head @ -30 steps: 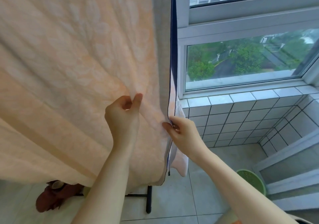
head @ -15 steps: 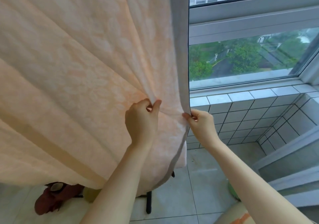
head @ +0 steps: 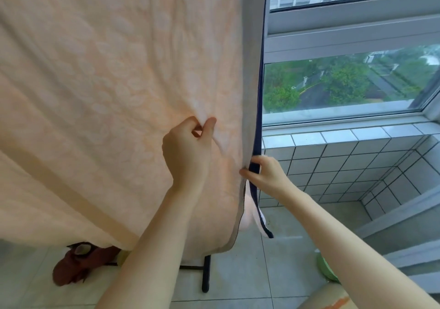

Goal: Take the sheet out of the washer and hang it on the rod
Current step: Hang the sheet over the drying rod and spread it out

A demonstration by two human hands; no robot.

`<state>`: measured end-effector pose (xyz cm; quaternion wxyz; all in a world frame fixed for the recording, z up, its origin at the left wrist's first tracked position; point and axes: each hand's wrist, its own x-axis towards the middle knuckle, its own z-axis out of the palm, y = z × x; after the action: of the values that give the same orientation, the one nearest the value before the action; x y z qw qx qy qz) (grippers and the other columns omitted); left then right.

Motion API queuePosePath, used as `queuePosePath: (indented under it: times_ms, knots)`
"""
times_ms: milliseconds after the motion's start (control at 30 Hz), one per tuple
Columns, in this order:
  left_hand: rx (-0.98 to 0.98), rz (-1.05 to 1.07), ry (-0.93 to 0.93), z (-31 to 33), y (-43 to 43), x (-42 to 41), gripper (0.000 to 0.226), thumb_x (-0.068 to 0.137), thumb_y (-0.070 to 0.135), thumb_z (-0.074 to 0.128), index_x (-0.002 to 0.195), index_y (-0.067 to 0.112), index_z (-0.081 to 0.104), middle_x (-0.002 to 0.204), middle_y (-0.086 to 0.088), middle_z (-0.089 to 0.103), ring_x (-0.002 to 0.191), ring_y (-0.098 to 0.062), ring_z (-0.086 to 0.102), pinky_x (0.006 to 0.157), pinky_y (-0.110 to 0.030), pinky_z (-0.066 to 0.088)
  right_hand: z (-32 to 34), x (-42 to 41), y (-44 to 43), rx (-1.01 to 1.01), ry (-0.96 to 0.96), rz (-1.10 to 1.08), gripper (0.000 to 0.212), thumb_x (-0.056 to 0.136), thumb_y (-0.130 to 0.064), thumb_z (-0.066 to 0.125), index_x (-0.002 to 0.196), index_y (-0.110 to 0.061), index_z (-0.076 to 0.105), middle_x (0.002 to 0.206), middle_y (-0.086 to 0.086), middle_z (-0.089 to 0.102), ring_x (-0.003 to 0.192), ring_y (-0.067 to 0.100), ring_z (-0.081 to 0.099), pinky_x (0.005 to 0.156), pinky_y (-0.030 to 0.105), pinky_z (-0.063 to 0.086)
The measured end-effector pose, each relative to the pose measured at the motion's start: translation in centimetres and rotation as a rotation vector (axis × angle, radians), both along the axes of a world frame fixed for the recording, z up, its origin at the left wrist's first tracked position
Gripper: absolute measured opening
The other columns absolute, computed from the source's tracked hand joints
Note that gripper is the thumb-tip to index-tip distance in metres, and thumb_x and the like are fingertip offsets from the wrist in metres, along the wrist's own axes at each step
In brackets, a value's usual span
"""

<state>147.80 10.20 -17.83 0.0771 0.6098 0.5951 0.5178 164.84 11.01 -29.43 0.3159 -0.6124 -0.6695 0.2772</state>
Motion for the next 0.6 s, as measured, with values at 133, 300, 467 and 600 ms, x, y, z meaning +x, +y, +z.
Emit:
queuePosePath:
  times_ms: [133, 300, 467, 600]
  knots:
    - [0.081, -0.008, 0.018, 2.4, -0.1, 0.5, 0.037, 0.087, 0.038, 0.066, 0.063, 0.011, 0.062, 0.059, 0.002, 0.061, 0.054, -0.021, 0.056, 0.056, -0.033, 0.045, -3.2, -0.9, -1.4, -0.176, -0.005, 0.008, 0.031, 0.08, -0.031, 0.07, 0.079, -0.001, 0.065, 0.08, 0.012, 0.066, 0.079, 0.028, 0.06, 0.066, 0.034, 0.043]
    - [0.115, -0.044, 0.056, 3.1, -0.1, 1.6, 0.032, 0.087, 0.038, 0.066, 0.067, 0.012, 0.064, 0.059, 0.01, 0.057, 0.058, -0.018, 0.058, 0.058, -0.033, 0.046, -4.2, -1.2, -2.0, -0.253, -0.001, 0.013, 0.03, 0.084, -0.032, 0.067, 0.088, -0.003, 0.068, 0.092, 0.014, 0.069, 0.089, 0.028, 0.062, 0.079, 0.041, 0.051]
    - [0.122, -0.022, 0.09, 3.6, 0.5, 1.4, 0.03, 0.088, 0.036, 0.066, 0.069, 0.011, 0.065, 0.062, 0.013, 0.055, 0.057, -0.016, 0.057, 0.055, -0.025, 0.04, -4.1, -0.8, -2.7, -0.298, 0.007, 0.039, 0.028, 0.079, -0.036, 0.072, 0.079, -0.009, 0.069, 0.081, 0.006, 0.067, 0.079, 0.021, 0.062, 0.067, 0.033, 0.049]
    - [0.093, -0.017, 0.104, 2.9, 0.4, 1.4, 0.028, 0.088, 0.035, 0.066, 0.071, 0.012, 0.067, 0.064, 0.013, 0.055, 0.059, -0.017, 0.059, 0.056, -0.026, 0.04, -2.8, -0.1, -2.9, -0.265, 0.157, 0.098, 0.034, 0.071, -0.045, 0.072, 0.094, -0.02, 0.068, 0.099, 0.0, 0.065, 0.093, 0.016, 0.063, 0.085, 0.038, 0.054]
